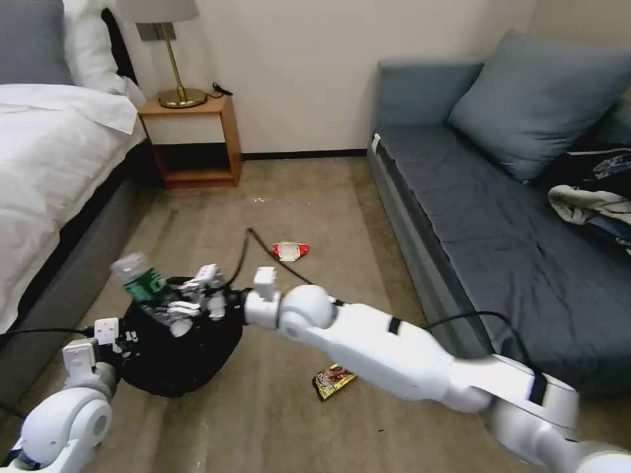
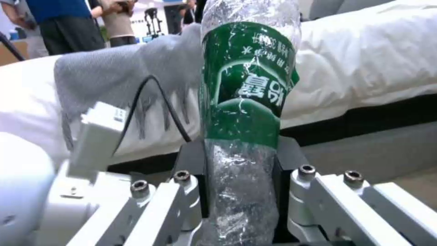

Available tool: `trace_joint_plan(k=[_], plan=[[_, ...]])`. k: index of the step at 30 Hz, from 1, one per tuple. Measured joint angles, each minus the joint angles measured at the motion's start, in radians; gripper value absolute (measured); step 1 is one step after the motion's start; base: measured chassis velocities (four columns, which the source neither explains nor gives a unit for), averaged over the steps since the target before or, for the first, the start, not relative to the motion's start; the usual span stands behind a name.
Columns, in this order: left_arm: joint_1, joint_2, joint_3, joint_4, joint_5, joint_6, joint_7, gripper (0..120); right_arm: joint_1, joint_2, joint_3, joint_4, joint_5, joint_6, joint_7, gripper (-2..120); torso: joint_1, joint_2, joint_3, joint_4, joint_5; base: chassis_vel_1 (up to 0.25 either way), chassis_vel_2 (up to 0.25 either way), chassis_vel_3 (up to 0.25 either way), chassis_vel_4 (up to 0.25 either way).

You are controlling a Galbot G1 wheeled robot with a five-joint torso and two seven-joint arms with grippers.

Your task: Pick up the trash bin, then pick up the garbage on the floor and place it into the trash bin.

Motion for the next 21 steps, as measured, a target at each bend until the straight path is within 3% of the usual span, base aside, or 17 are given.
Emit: trace_joint_plan(k=[6, 21], plan=[[0.025, 0.006, -0.005, -0.018, -0.009, -0.002, 0.001, 3, -0.006, 0.065, 0.01, -0.121, -0.039, 0.052, -0.031, 25, 0.0, 0.0, 0.0, 0.0, 0.0001, 0.0, 0.0, 0.0, 0.0], [0.038, 0.016, -0.009, -0.028, -0.02, -0.006, 0.002, 3, -0.06, 0.102, 0.067, -0.319, -0.122, 0.141, -0.113, 25, 0.0, 0.0, 0.0, -0.0003, 0.0003, 0.0, 0.0, 0.0, 0.0]])
